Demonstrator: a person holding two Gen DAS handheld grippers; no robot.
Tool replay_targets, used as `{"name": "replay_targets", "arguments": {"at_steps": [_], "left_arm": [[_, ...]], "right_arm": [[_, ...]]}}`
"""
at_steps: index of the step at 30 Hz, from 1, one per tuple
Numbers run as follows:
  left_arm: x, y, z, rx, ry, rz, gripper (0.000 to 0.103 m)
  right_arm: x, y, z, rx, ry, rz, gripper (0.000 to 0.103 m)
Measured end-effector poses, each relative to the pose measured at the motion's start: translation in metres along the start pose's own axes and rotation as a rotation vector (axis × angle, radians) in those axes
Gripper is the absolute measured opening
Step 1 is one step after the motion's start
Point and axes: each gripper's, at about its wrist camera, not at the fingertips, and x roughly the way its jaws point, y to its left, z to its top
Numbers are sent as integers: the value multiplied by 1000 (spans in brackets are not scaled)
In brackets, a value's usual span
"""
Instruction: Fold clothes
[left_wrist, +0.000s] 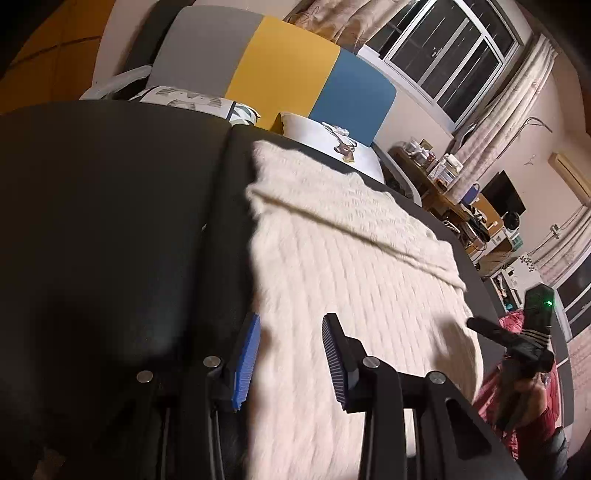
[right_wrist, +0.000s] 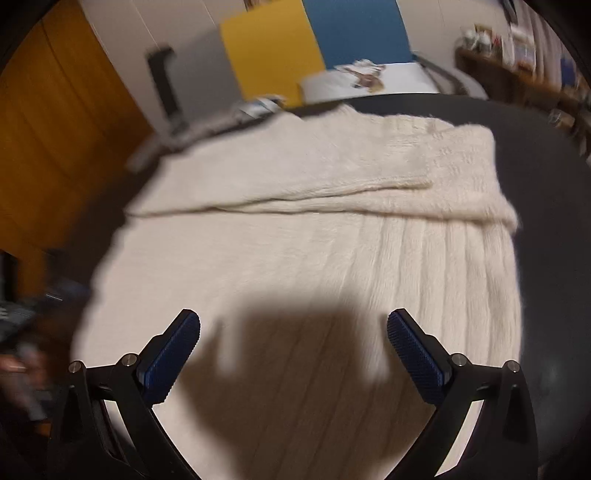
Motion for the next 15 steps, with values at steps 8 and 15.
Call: {"name": "replay_targets", "arguments": {"at_steps": [8, 15], "left_arm": [[-9, 32, -33, -113, 40, -54, 36], [-1, 31, -44, -113, 94, -42, 36]], "right_arm": [[-80, -83, -86, 284, -5, 191, 103], [-96, -129, -140, 503, -47, 330, 103]]}}
